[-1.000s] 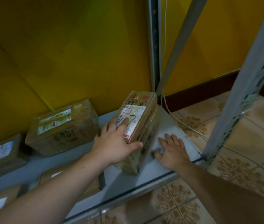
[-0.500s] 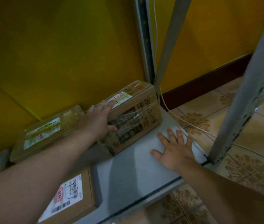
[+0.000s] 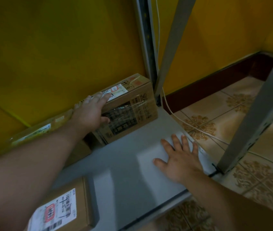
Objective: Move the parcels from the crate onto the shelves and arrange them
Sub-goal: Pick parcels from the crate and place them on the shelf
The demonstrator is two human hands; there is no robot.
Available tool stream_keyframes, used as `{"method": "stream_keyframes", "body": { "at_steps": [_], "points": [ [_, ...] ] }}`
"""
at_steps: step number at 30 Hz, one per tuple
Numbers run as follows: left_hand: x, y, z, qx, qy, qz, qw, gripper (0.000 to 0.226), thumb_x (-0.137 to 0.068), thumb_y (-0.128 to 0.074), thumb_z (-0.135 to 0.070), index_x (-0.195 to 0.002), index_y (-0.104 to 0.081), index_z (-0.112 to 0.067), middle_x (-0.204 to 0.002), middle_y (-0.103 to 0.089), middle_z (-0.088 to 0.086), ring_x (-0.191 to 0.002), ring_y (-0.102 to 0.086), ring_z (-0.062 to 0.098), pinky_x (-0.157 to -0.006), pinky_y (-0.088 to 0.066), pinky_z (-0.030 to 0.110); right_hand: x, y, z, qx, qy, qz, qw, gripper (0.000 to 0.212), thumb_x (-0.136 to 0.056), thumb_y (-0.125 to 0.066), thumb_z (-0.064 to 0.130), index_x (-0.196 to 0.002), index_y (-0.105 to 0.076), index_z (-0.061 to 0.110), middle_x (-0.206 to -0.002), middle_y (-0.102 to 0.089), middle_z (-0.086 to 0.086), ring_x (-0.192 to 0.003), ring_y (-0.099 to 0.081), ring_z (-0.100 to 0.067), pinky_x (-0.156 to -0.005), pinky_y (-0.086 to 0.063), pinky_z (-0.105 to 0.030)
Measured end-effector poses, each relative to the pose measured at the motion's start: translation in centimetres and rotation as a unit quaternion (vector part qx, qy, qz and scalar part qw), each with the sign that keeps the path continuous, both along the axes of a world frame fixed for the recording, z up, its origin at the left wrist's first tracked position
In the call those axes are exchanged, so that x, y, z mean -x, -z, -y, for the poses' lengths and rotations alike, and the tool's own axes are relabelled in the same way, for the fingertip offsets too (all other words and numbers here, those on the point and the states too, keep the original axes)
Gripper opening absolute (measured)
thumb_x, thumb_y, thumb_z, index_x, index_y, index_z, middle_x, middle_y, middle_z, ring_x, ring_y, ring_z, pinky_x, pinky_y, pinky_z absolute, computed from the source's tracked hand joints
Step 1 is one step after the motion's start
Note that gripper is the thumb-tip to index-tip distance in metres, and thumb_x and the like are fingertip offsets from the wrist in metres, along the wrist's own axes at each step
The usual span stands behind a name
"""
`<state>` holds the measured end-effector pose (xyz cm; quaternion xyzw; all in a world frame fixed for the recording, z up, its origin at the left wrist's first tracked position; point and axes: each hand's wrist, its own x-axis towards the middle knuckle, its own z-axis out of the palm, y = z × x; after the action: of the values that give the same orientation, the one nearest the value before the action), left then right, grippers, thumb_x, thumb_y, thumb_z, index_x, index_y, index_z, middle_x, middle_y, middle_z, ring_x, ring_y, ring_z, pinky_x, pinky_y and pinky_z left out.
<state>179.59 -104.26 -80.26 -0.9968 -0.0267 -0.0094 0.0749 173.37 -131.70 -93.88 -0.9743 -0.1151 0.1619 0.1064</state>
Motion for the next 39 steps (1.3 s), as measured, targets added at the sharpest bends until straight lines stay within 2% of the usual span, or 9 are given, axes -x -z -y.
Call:
{"method": "stream_keyframes", "body": {
  "at_steps": [17, 20, 23, 25, 29, 34, 39],
  "points": [
    [-0.2, 0.5, -1.7, 0.007, 0.01, 0.037, 0.999, 0.092, -0.081, -0.074, -0.042, -0.151, -0.015, -0.038, -0.16, -0.019, -0.006, -0.142, -0.026, 0.025, -0.108, -0.034, 0.055, 0.0, -0.2, -0.1, -0.001, 0.006, -0.005, 1.0, 0.081, -0.09, -0.02, 0.076, -0.157, 0.005, 0.039, -0.165, 0.018, 0.0, -0.15, 0.022, -0.03, -0.118, 0.012, -0.058],
    [0.3, 0.3, -1.4, 0.007, 0.013, 0.033, 0.999, 0.092, -0.081, -0.073, -0.042, -0.151, -0.014, -0.038, -0.161, -0.017, -0.007, -0.144, -0.023, 0.024, -0.11, -0.03, 0.056, 0.0, -0.2, -0.1, -0.002, 0.007, -0.006, 1.0, 0.081, -0.09, -0.02, 0.076, -0.157, 0.005, 0.039, -0.166, 0.018, 0.0, -0.15, 0.022, -0.03, -0.118, 0.011, -0.058],
    [0.3, -0.1, -0.5, -0.017, -0.016, 0.018, 1.0, 0.092, -0.083, -0.067, -0.052, -0.152, -0.007, -0.037, -0.162, -0.008, -0.004, -0.148, -0.01, 0.028, -0.112, -0.013, 0.066, 0.0, -0.3, -0.1, -0.004, 0.006, -0.005, 1.0, 0.081, -0.09, -0.02, 0.076, -0.157, 0.004, 0.038, -0.166, 0.017, 0.0, -0.15, 0.022, -0.03, -0.118, 0.011, -0.058],
    [0.1, 0.2, 0.7, -0.018, -0.046, 0.025, 0.998, 0.094, -0.082, -0.059, -0.064, -0.153, -0.004, -0.036, -0.163, -0.004, -0.001, -0.149, -0.002, 0.031, -0.111, -0.006, 0.068, 0.0, -0.3, -0.1, -0.003, 0.006, -0.003, 1.0, 0.08, -0.091, -0.02, 0.075, -0.157, 0.004, 0.038, -0.166, 0.017, 0.0, -0.15, 0.021, -0.03, -0.118, 0.01, -0.058],
    [-0.2, 1.4, 1.5, 0.028, -0.091, 0.072, 0.993, 0.089, -0.08, -0.039, -0.08, -0.151, -0.015, -0.033, -0.161, -0.018, 0.002, -0.146, -0.016, 0.033, -0.11, -0.014, 0.067, 0.0, -0.2, -0.2, -0.001, 0.007, -0.005, 1.0, 0.08, -0.091, -0.02, 0.076, -0.157, 0.005, 0.038, -0.166, 0.017, 0.0, -0.15, 0.022, -0.03, -0.118, 0.01, -0.058],
    [-1.0, 1.9, 1.3, 0.068, -0.109, 0.116, 0.985, 0.065, -0.091, -0.027, -0.07, -0.147, -0.032, -0.037, -0.156, -0.031, -0.001, -0.143, -0.025, 0.03, -0.111, -0.016, 0.063, -0.1, -0.1, -0.1, 0.0, 0.01, 0.0, 1.0, 0.081, -0.09, -0.02, 0.076, -0.157, 0.004, 0.039, -0.166, 0.016, 0.0, -0.15, 0.021, -0.03, -0.118, 0.009, -0.058],
    [-1.1, 1.7, 1.8, 0.066, -0.121, 0.114, 0.984, 0.061, -0.095, -0.026, -0.065, -0.148, -0.031, -0.036, -0.157, -0.029, -0.001, -0.144, -0.023, 0.03, -0.112, -0.014, 0.06, 0.0, 0.0, -0.2, -0.003, 0.012, 0.004, 1.0, 0.081, -0.09, -0.021, 0.076, -0.157, 0.002, 0.039, -0.166, 0.014, 0.0, -0.15, 0.02, -0.03, -0.118, 0.01, -0.058]
  ]
}}
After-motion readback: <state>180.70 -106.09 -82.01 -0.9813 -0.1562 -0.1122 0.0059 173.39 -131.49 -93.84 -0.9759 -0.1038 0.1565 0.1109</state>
